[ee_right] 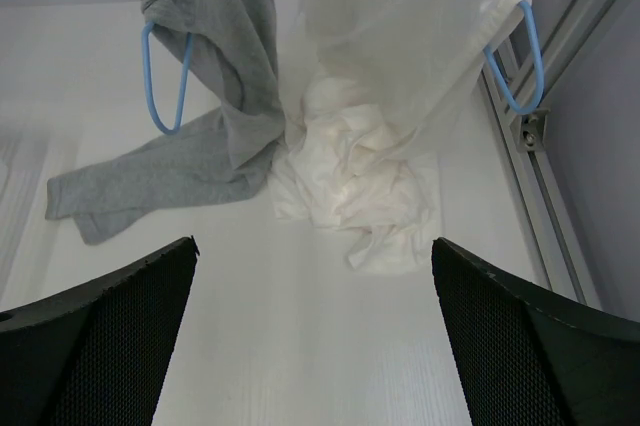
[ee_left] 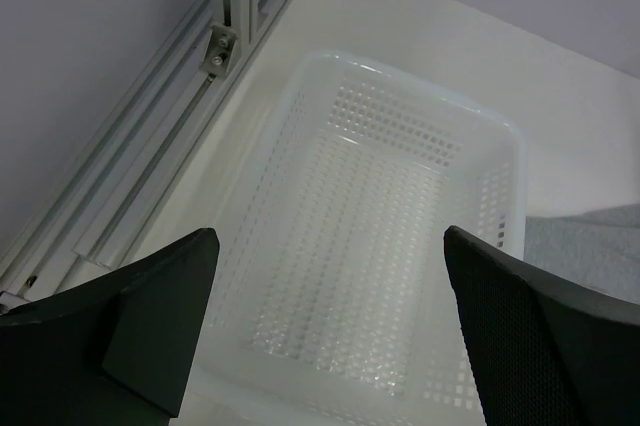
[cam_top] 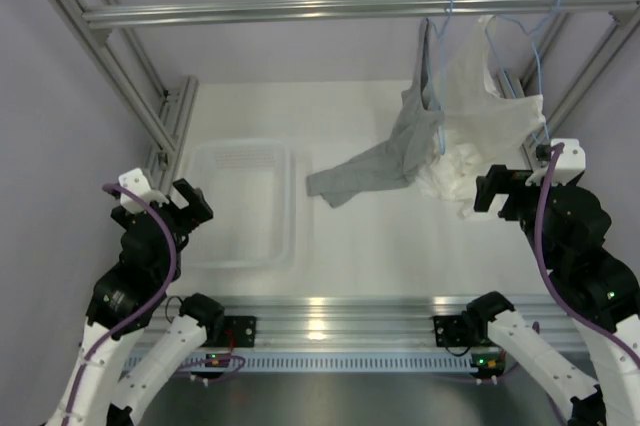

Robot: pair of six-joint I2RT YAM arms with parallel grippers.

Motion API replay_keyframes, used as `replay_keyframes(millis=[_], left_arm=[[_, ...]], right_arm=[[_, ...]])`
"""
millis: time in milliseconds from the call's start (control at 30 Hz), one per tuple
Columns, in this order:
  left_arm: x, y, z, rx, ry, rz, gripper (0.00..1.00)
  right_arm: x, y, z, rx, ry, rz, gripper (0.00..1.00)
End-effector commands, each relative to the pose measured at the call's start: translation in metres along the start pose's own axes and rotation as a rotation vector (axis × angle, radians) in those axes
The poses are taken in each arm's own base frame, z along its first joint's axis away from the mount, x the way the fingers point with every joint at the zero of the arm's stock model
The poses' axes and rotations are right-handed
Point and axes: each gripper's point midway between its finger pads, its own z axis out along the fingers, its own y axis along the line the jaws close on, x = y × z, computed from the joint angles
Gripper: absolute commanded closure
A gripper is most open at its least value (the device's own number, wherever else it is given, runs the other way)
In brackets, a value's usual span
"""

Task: Remove the tank top from the hanger

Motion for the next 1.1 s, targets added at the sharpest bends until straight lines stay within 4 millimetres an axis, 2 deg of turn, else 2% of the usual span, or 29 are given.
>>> replay_keyframes(millis=[0,167,300,433,467,533,567,633,667,700,733,800,833,900,933,1067], left_arm=[[-0.007,0.004,0.0,-0.022,-0.021,-0.026,0.01],[-0.006,0.003,0.001,-0.016,-0.019,-0.025,0.01],[-0.003,-0.003,0.003,0.003,-0.003,-0.012,0.01],[-0.001,-0.006,0.005,0.011,0.007,-0.001,0.01],[0.0,-0.006,0.005,0.013,0.009,-0.002,0.01],[-0.001,-0.005,0.004,0.014,0.006,-0.003,0.01],[-0.002,-0.005,0.003,0.016,0.002,-0.007,0.01],[-0.001,-0.005,0.004,0.017,0.004,-0.005,0.01],[0.0,-0.006,0.004,0.021,0.006,-0.003,0.01],[0.0,-0.006,0.004,0.023,0.006,-0.001,0.01],[-0.001,-0.007,0.004,0.027,0.005,-0.003,0.01],[0.0,-0.008,0.005,0.027,0.008,-0.002,0.01],[0.001,-0.008,0.005,0.029,0.011,0.003,0.01],[0.002,-0.01,0.006,0.035,0.017,0.008,0.01],[0.003,-0.01,0.006,0.038,0.018,0.01,0.01],[0.003,-0.013,0.006,0.052,0.019,0.009,0.01]], right_arm=[[-0.013,0.002,-0.006,-0.015,-0.032,0.013,0.01],[-0.022,0.003,-0.012,-0.037,-0.081,0.037,0.0],[-0.034,0.013,-0.012,-0.081,-0.133,0.107,0.01],[-0.053,0.064,-0.001,-0.308,-0.11,0.088,0.01],[-0.066,0.074,0.006,-0.335,-0.099,0.074,0.01],[-0.078,0.09,0.011,-0.398,-0.09,0.053,0.01],[-0.09,0.097,0.021,-0.404,-0.086,0.035,0.01],[-0.101,0.101,0.035,-0.387,-0.084,0.013,0.01],[-0.111,0.104,0.051,-0.362,-0.078,-0.012,0.01],[-0.116,0.097,0.062,-0.298,-0.078,-0.021,0.05],[-0.124,0.1,0.079,-0.265,-0.069,-0.044,0.07],[-0.132,0.091,0.098,-0.173,-0.066,-0.07,0.12],[-0.139,0.096,0.113,-0.165,-0.063,-0.096,0.15],[-0.141,0.1,0.131,-0.154,-0.044,-0.115,0.17],[-0.145,0.106,0.147,-0.159,-0.035,-0.154,0.19],[-0.145,0.1,0.186,-0.128,0.008,-0.156,0.3]])
